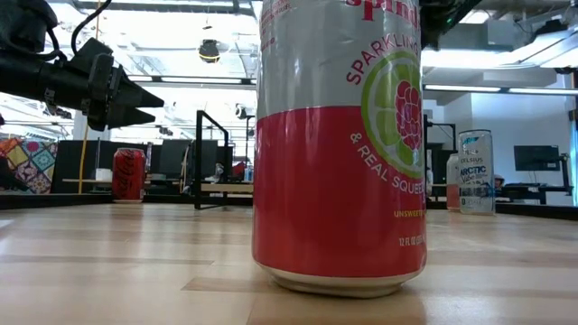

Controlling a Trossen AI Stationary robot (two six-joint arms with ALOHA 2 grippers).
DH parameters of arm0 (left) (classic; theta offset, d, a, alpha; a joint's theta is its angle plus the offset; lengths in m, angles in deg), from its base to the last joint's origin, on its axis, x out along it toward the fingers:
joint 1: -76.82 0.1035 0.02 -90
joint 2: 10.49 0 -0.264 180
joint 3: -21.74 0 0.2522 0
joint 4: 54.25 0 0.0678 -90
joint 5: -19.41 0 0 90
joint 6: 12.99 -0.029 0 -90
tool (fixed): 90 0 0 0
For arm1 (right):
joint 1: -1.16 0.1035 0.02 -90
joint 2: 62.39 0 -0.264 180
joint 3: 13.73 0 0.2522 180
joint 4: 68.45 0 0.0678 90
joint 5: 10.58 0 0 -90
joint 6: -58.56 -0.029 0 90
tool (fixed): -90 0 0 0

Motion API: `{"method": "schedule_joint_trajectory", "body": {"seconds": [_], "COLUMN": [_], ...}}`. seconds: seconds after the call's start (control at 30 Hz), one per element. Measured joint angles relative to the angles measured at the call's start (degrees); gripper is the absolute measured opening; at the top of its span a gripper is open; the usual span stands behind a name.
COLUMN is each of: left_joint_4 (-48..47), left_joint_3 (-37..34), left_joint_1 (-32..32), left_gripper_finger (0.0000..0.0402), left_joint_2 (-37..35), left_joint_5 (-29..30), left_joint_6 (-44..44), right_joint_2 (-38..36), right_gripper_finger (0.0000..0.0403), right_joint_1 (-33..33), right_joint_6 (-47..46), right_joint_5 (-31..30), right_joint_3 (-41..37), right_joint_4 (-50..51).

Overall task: Place canned beverage on shelf
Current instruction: Put the middle red black soda can on the shelf

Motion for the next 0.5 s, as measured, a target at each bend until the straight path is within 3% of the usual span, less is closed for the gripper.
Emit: {"method": "schedule_joint_trajectory", "body": {"seconds": [0.2,0.5], "left_joint_4": [0.0,0.0], "left_joint_3": [0.0,0.0], "left_joint_1": [0.0,0.0], "left_gripper_finger": [0.0374,0.0374], "left_joint_2": [0.0,0.0], "left_joint_5": [0.0,0.0], "left_joint_6": [0.0,0.0], "right_joint_2": [2.7,8.6], "right_gripper_finger": [0.0016,0.0016], "right_joint_1": [-1.0,-1.7], "right_joint_6": [1.2,2.9], "right_joint_5": [6.2,6.7], "right_joint_3": [0.0,2.4], "right_joint_4": [-3.3,-5.1]}}
